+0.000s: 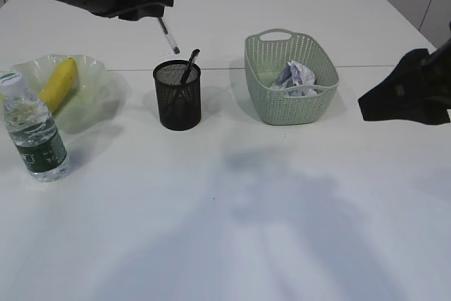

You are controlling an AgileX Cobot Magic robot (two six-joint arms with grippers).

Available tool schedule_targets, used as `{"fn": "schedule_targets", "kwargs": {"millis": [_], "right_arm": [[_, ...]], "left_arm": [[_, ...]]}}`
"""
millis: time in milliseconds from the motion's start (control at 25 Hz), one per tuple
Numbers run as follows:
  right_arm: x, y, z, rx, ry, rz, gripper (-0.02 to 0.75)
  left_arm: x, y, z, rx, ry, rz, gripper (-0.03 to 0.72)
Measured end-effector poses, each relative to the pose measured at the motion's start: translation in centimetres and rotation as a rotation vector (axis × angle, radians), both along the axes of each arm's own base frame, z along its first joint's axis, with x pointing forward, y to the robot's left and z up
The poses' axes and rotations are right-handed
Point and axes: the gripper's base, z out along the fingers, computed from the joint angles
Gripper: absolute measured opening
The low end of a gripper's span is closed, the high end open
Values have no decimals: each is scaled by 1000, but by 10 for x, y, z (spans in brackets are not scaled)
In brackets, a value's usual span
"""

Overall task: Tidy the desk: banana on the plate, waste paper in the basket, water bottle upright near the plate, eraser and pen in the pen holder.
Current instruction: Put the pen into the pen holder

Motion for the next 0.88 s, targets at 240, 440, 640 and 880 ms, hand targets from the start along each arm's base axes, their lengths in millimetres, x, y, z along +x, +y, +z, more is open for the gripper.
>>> {"fn": "schedule_targets", "kwargs": {"millis": [240, 440, 640, 880], "right_arm": [[-1, -2, -2, -32, 15, 3, 347], [-1, -2, -2, -32, 18, 1, 347], [-1, -2, -2, -33, 18, 1, 347], [-1, -2, -2, -33, 17, 1, 347]], "left_arm": [[30, -10, -22, 72, 106, 10, 54], [59, -3, -40, 94, 152, 57, 54], [80, 5, -47, 102, 157, 93, 54], [99, -2, -54, 102, 147, 94, 54]]}}
